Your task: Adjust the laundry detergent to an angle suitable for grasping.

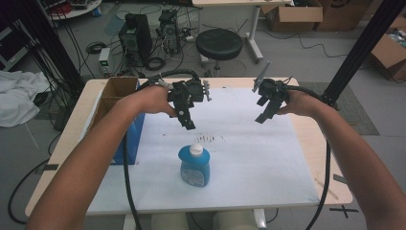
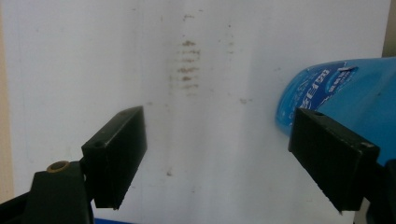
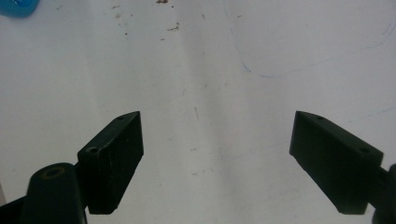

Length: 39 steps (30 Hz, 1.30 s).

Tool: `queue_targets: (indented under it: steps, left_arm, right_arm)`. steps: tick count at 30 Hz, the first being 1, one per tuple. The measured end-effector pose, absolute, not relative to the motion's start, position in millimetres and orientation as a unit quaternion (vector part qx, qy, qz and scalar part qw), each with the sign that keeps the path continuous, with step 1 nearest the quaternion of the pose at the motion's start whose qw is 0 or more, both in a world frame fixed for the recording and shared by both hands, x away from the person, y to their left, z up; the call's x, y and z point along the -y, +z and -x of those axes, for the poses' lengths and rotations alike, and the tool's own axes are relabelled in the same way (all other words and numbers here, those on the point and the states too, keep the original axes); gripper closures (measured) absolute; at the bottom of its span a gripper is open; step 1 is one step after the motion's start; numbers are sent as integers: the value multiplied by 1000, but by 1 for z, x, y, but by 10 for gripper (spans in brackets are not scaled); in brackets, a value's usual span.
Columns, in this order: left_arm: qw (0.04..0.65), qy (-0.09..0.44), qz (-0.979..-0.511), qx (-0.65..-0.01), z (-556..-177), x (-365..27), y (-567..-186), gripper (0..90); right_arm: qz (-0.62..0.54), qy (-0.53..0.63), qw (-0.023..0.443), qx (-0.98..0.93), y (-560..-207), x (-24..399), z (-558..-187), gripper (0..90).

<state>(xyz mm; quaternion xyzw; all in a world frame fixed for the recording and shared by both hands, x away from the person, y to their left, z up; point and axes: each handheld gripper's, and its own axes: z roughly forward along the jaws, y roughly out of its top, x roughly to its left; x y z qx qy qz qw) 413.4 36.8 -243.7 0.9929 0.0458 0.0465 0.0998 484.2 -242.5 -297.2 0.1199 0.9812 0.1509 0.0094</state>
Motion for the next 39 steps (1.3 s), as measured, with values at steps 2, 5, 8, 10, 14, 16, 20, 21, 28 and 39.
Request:
queue_targets:
  steps: [2,5,8,10,14,16,20,21,28,39]
  left_arm:
    - [99,45,-993,-48,-413,-37,-243,200]
    - [99,46,-993,-49,-413,-37,-243,200]
    - [98,50,-993,-49,-412,-36,-243,200]
    - [95,51,-993,-52,-411,-37,-242,200]
    - [100,55,-992,-53,-410,-39,-242,200]
    - [102,56,-992,-55,-409,-41,-242,201]
    - [101,57,-992,-57,-408,-43,-242,204]
    - [102,57,-991,-57,-408,-43,-242,204]
    - [101,57,-992,-59,-410,-43,-242,203]
    - [104,60,-991,-59,-408,-41,-240,204]
  right_arm:
    - [-123,151,9,-981,-296,244,-483,175]
    - [-123,153,11,-981,-296,244,-483,173]
    - [-119,154,12,-981,-295,244,-482,173]
    - [-120,155,13,-980,-295,244,-482,173]
    - [-117,154,15,-981,-295,243,-481,170]
    - [-116,154,14,-981,-296,242,-481,170]
    - [-113,154,13,-982,-296,240,-480,170]
    - [-112,154,12,-982,-296,240,-480,170]
    - [-115,157,13,-981,-295,242,-480,172]
    - [-118,158,12,-980,-296,244,-478,175]
